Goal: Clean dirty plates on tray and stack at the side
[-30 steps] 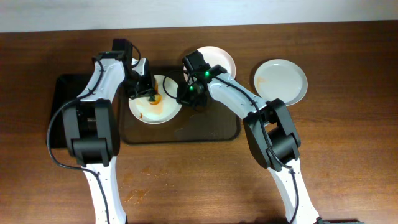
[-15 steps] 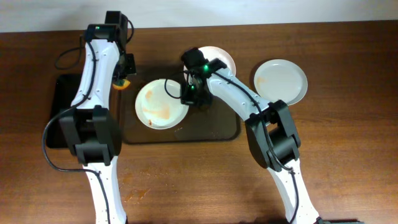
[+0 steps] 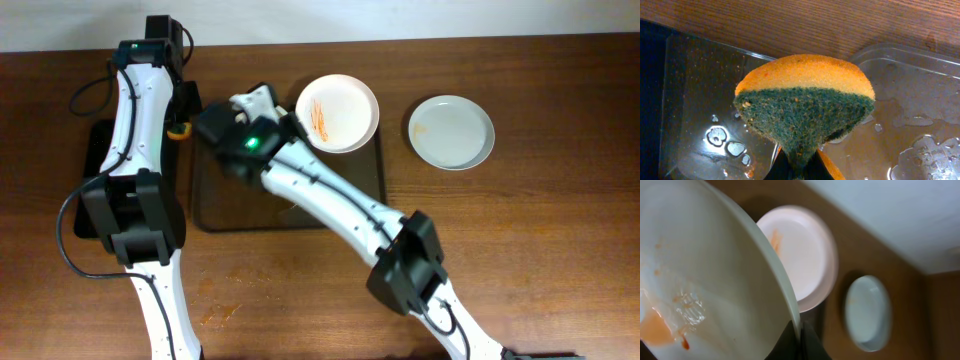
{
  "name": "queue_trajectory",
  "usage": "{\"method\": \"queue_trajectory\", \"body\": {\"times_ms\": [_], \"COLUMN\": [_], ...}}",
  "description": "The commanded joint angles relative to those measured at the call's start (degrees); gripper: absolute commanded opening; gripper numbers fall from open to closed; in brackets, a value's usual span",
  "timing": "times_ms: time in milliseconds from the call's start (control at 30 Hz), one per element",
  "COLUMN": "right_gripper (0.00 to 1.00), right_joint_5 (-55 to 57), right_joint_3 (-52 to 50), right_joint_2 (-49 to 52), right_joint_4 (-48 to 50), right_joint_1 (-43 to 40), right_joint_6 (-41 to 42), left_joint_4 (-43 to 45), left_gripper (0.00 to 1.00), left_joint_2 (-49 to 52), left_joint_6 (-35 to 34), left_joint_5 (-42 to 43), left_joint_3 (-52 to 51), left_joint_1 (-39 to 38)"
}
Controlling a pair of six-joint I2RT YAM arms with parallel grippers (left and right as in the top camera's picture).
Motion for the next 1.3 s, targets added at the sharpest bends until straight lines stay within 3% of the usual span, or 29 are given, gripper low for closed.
{"method": "queue_trajectory", "body": {"times_ms": [0, 133, 300, 367, 500, 633, 667, 700, 767, 800, 933, 1100, 1200, 1267], "right_gripper": [0.04, 0.04, 0.04, 0.04, 0.04, 0.08, 0.25, 0.29, 0.49, 0.52, 0.53, 0.52, 0.46, 0.36], "right_joint_5": [17.33, 12.20, -22.82, -31.74, -51.65, -55.25, -55.65, -55.65, -56.28, -57.94, -61.35, -61.90, -64.41, -64.46], "right_joint_3": [1.42, 1.42, 1.22, -0.55, -9.42, -14.19, -14.25, -14.25, -14.25, -14.25, -14.25, -14.25, -14.23, -14.23], "right_joint_2": [-2.38, -2.38, -1.20, -0.13, 0.96, 1.20, 1.20, 1.20, 1.20, 1.27, 2.82, 4.55, 6.19, 6.45], "right_joint_4": [-0.13, -0.20, 1.31, 2.21, 7.85, 8.79, 8.87, 9.64, 13.35, 15.19, 17.90, 20.48, 20.85, 20.92], "right_joint_1": [3.23, 2.86, -5.16, -7.98, -12.44, -12.70, -12.70, -12.70, -13.29, -13.90, -16.06, -16.83, -16.83, -16.81], "right_joint_6": [1.16, 5.66, 15.80, 19.23, 19.28, 18.23, 15.96, 14.01, 6.29, 1.38, -6.78, -6.80, -6.80, -6.75], "left_joint_4": [0.15, 0.00, -0.24, -0.24, -0.24, -0.09, 0.02, 0.02, 0.02, 0.00, 0.02, 0.15, 0.15, 0.17], "left_gripper": [0.01, 0.00, 0.00, 0.01, 0.00, 0.00, 0.01, 0.00, 0.00, 0.01, 0.01, 0.01, 0.01, 0.00], "left_joint_2": [0.46, 0.46, 0.46, 0.46, 0.46, 0.46, 0.46, 0.46, 0.46, 0.46, 0.46, 0.46, 0.46, 0.46], "left_joint_6": [-0.76, -0.76, -0.74, -0.74, -0.74, -0.74, -0.74, -0.74, -0.74, -0.74, -0.74, -0.74, -0.74, -0.74], "left_joint_5": [0.46, 0.46, 2.34, 2.93, 3.04, 3.04, 3.04, 3.04, 3.04, 3.04, 3.06, 4.13, 4.31, 5.35], "left_joint_3": [0.90, 0.90, 0.90, 0.90, 0.90, 0.90, 0.90, 0.90, 0.90, 0.90, 0.90, 0.90, 0.90, 0.90], "left_joint_1": [0.35, 0.35, 0.33, 0.35, 0.35, 0.33, 0.33, 0.33, 0.33, 0.33, 0.28, 0.28, 0.28, 0.26]}}
